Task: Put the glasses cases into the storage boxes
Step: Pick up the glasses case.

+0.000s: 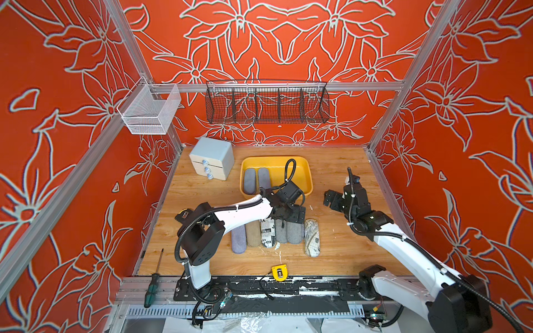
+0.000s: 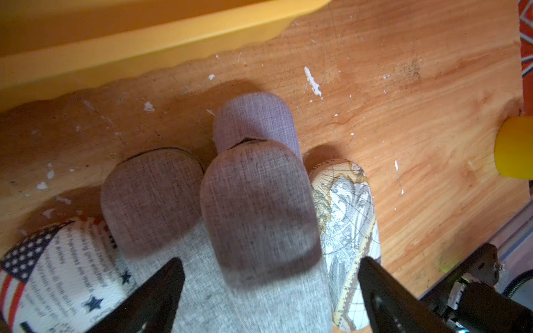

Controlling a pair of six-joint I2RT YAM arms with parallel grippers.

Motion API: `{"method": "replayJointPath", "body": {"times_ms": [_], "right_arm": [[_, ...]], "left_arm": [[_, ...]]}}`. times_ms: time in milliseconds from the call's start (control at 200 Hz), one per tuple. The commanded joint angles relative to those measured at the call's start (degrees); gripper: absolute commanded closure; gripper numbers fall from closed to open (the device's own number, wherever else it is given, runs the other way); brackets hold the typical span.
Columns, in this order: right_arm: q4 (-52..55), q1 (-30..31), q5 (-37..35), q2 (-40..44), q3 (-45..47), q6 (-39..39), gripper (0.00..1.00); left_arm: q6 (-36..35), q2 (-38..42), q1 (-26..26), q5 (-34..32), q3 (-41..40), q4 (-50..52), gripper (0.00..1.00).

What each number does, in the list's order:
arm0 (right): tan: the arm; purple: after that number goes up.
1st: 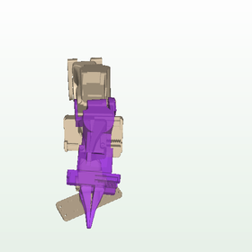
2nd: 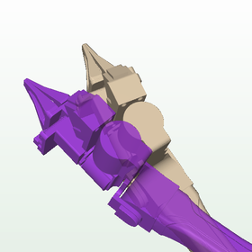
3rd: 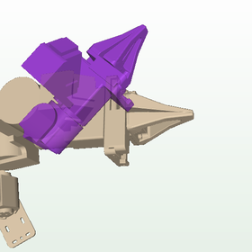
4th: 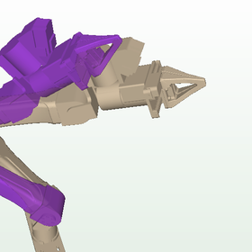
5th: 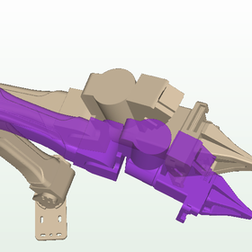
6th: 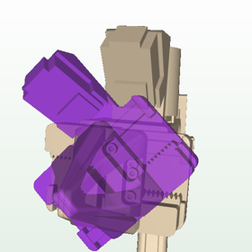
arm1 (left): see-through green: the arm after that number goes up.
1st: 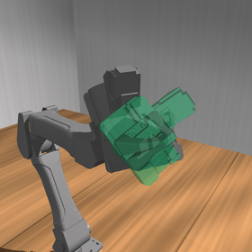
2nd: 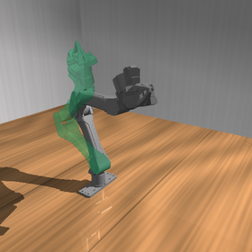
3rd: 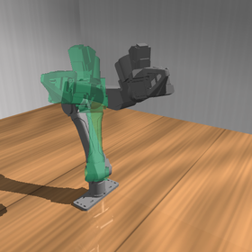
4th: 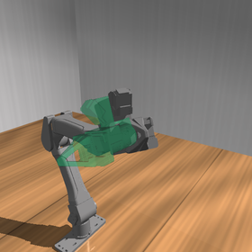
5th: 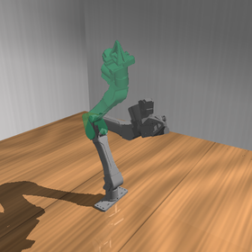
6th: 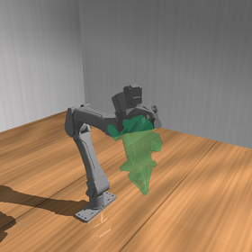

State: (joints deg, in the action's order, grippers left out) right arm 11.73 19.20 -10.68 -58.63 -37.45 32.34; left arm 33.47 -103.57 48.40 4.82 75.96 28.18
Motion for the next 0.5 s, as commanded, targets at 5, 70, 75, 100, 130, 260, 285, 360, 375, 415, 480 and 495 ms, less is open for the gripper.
{"method": "replayJointPath", "body": {"times_ms": [5, 70, 75, 100, 130, 260, 285, 360, 375, 415, 480, 495], "right_arm": [[0.87, -0.22, -0.49, 0.54, 1.13, 1.32, 0.03], [0.92, -0.26, -0.49, 0.49, 1.14, 1.22, 0.03], [0.88, -0.24, -0.49, 0.51, 1.14, 1.23, 0.03], [0.87, -0.22, -0.49, 0.53, 1.13, 1.23, 0.03], [0.90, -0.26, -0.44, 0.36, 1.12, 1.24, 0.03], [0.84, -0.22, -0.40, 0.23, 1.28, 1.10, 0.03], [0.79, -0.26, -0.40, 0.19, 1.37, 1.08, 0.03], [0.83, -0.22, -0.33, -0.07, 1.35, 1.02, 0.03], [0.84, -0.22, -0.31, -0.16, 1.33, 1.06, 0.03], [0.82, -0.22, -0.18, -0.33, 1.37, 1.06, 0.03], [0.60, -0.22, -0.08, -0.51, 1.57, 1.09, 0.03], [0.58, -0.22, -0.06, -0.46, 1.56, 1.14, 0.03]], "left_arm": [[-0.04, -1.83, 0.38, -0.58, 1.45, 1.57, 0.06], [0.05, -2.40, 0.46, -0.38, 1.49, 1.40, 0.06], [0.08, -2.50, 0.46, -0.32, 1.52, 1.37, 0.06], [0.06, -2.71, 0.46, -0.23, 1.62, 1.35, 0.07], [0.09, -3.07, 0.46, -0.16, 1.71, 1.36, 0.08], [0.10, -3.76, 0.54, 0.19, 1.95, 1.24, 0.13], [0.12, -3.91, 0.62, 0.15, 2.00, 1.26, 0.14], [0.07, -4.27, 0.64, 0.08, 2.32, 1.42, 0.16], [0.10, -4.40, 0.71, 0.08, 2.42, 1.50, 0.17], [0.03, -4.70, 0.73, 0.08, 2.76, 1.76, 0.18], [0.03, -5.02, 0.81, 0.06, 3.03, 1.93, 0.21], [0.08, -5.06, 0.82, 0.10, 3.05, 1.96, 0.22]]}}
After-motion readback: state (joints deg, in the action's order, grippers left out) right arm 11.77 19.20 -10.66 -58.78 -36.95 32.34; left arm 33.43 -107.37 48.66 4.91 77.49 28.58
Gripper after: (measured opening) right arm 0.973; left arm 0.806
